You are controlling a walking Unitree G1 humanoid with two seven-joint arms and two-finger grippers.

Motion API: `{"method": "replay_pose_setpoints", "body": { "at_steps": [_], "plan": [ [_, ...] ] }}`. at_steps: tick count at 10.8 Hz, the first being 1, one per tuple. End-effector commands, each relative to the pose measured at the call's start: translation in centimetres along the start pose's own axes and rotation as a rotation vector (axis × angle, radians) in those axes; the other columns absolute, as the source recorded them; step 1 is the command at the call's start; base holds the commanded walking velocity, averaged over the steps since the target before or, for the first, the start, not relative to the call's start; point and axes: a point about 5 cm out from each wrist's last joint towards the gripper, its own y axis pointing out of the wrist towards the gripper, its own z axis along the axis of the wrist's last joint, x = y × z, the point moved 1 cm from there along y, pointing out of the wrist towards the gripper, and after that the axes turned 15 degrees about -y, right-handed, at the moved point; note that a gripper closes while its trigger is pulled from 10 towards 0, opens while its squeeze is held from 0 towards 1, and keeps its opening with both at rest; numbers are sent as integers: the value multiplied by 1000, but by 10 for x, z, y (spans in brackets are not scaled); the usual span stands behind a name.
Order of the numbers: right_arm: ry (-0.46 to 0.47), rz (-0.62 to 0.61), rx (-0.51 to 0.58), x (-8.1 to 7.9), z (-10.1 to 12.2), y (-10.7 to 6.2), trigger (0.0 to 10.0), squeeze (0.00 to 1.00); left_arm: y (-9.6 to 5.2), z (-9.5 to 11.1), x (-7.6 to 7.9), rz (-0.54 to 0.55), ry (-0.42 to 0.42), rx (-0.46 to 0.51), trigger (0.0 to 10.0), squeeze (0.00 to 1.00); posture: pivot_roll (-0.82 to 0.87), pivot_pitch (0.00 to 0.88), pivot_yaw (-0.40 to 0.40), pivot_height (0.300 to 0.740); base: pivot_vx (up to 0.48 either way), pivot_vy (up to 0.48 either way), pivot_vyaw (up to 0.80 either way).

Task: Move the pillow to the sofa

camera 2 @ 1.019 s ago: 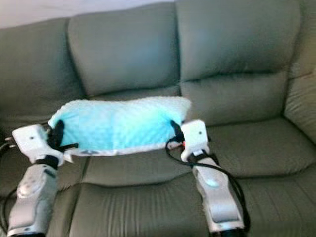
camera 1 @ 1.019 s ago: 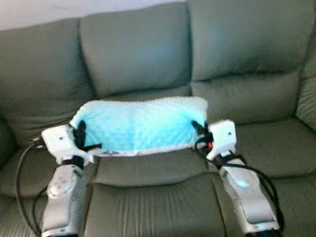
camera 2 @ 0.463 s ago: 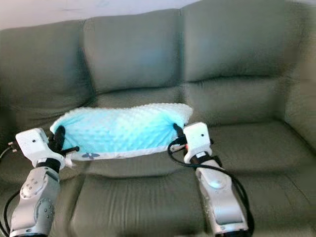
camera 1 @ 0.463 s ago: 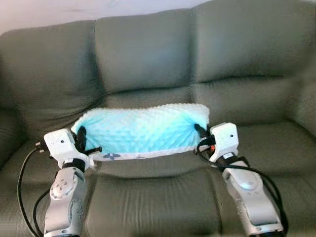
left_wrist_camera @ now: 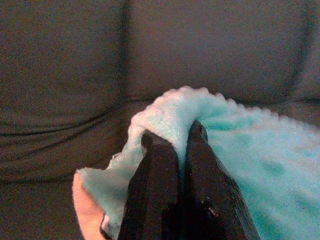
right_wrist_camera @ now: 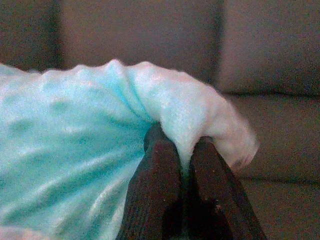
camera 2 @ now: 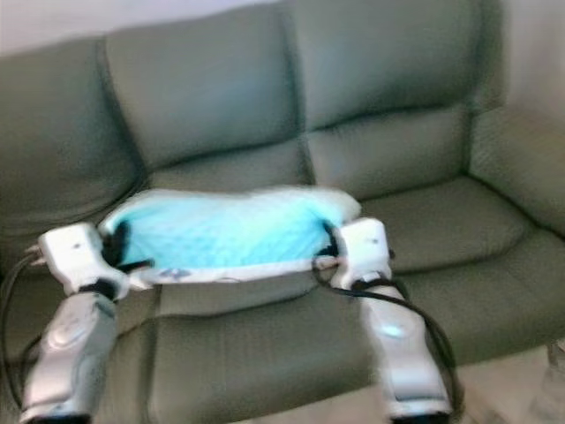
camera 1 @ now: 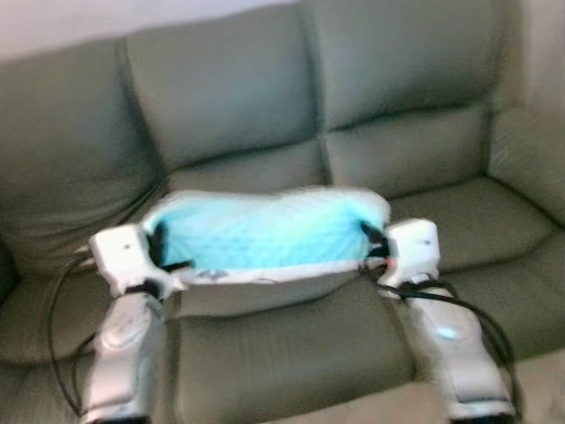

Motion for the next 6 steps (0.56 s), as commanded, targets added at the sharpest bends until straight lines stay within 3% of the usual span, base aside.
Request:
{"method": "replay_pose_setpoints", "body": {
  "at_steps": [1, 6],
  "plan": [
    [-14, -4, 21, 3, 5, 1, 10000, 0, 0, 6, 1, -2, 4, 32, 10000, 0, -244, 90, 142, 740, 0, 0, 0],
    [-13, -5, 21, 2, 5, 3, 10000, 0, 2, 6, 5, 1, 55, 55, 10000, 0, -241, 86, 143, 740, 0, 0, 0]
  ]
}}
